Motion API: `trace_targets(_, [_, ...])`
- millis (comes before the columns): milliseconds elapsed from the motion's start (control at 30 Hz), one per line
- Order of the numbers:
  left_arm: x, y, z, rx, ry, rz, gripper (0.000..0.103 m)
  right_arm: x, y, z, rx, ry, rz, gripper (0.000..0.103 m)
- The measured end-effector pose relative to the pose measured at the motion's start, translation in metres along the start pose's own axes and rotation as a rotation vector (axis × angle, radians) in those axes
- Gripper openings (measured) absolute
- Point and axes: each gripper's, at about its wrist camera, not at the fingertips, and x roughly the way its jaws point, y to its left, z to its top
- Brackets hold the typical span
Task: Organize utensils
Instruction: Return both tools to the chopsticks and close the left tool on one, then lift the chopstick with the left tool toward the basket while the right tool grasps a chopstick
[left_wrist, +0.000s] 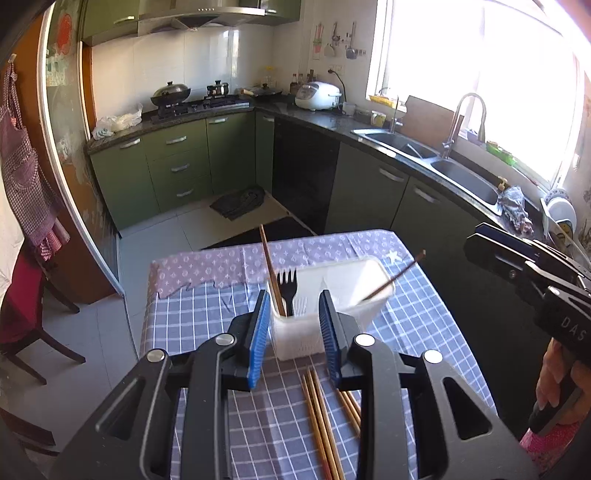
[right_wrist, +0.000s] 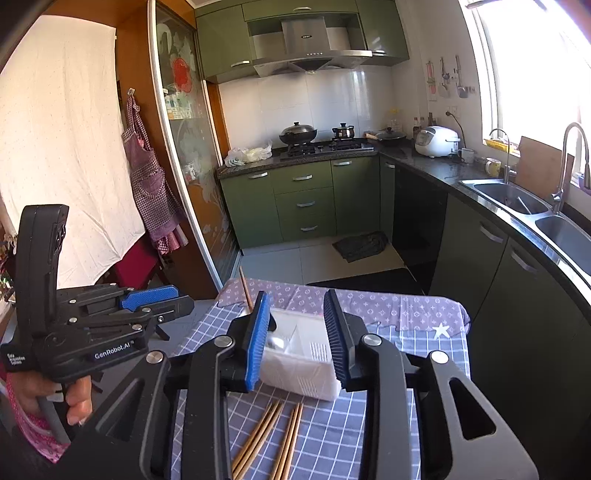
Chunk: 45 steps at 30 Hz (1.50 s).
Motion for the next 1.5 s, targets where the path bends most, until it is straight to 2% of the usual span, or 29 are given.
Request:
trace_targets(267, [0.058, 0.005, -0.088, -0.06, 0.222, -0.059, 0.026, 0.037, -0.031, -0.118, 0.07, 0.221, -0.069, 0.033])
trace_targets(367, [0.082, 0.005, -0.108, -0.086, 0.271, -0.038, 0.026, 0.054, -0.038, -0.154, 0.099, 0.273, -0.091, 0.033])
trace_targets(467, [0.104, 0.002, -0.118, -0.095, 0.311, -0.017, 0.026, 0.064, -0.041, -0.171, 0.113, 0.298, -0.11, 0.033])
trace_targets(600, [0.132, -0.004, -0.125, -0.09, 0.376, 0.002, 0.026, 0.072, -0.05, -0.18, 0.138, 0.321, -0.102, 0.033])
trace_targets(833, [0.158, -0.008, -0.132, -0.082, 0.437, 0.033, 0.025, 0.074, -0.058, -0.173, 0.16, 0.324, -0.095, 0.034])
trace_targets(1233, [0.169, -0.019, -0.135, -0.056, 0.463, 0.041, 0.022, 0.078, -0.057, -0.176, 0.173, 0.339, -0.07, 0.035])
trace_targets(1367, [0.17, -0.024, -0.138, -0.038, 0.461, 0.062, 0.018, 0.077, -0.058, -0.176, 0.176, 0.337, -0.07, 0.037])
trace_targets(1500, [0.171, -0.029, -0.139, -0.025, 0.451, 0.075, 0.007, 0.077, -0.058, -0.178, 0.179, 0.338, -0.068, 0.037])
